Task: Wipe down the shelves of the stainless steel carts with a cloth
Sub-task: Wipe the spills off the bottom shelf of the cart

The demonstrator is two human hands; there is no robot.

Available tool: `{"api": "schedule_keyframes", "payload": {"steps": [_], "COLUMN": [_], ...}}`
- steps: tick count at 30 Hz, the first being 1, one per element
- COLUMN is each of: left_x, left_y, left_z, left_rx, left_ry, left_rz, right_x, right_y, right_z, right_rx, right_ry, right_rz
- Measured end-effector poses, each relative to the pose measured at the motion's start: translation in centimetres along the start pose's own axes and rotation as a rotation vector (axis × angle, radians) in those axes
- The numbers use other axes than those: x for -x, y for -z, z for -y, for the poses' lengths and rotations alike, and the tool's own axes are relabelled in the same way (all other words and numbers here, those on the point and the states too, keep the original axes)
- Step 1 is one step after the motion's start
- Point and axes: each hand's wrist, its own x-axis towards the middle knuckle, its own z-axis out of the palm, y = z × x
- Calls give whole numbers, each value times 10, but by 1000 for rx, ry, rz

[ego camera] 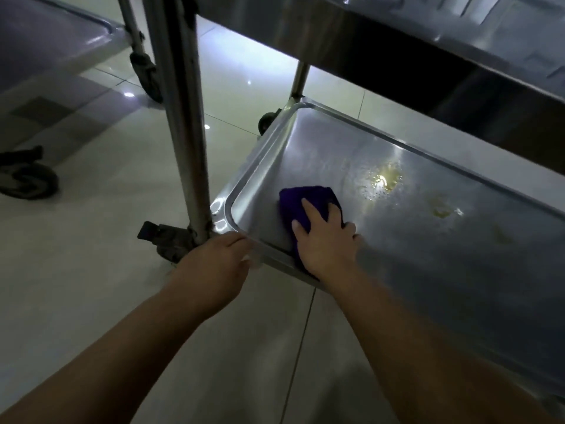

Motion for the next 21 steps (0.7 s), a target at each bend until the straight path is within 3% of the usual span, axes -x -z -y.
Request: {"api": "schedule_keyframes", "payload": {"steps": [2, 6, 9, 11, 15, 17, 19, 21], "left_x": [4, 1, -13, -24, -30, -28, -28, -28], "left_y": [15, 33, 39, 43, 45, 45, 44, 43], "left_z": [9, 31, 31, 28, 30, 32, 35, 38], "left_rx": [24, 118, 264, 377, 392, 384, 410, 417], "left_ry": [83, 411, 396, 351, 318, 296, 284, 264], "left_rz": [-151, -364, -394, -364, -385, -376, -378, -385], "right_x": [-1, 8, 2, -16, -67, -81, -76, -58], "right_y": [-5, -14, -12, -8, 2, 2, -3, -14], "right_z": [25, 36, 16, 1, 0, 28, 63, 81], "right_rx": [17, 62, 63, 84, 108, 58, 69, 109], "right_ry": [139, 469, 604, 558, 75, -69, 34, 331], "right_rz": [0, -60, -51, -72, -57, -25, -35, -105]}}
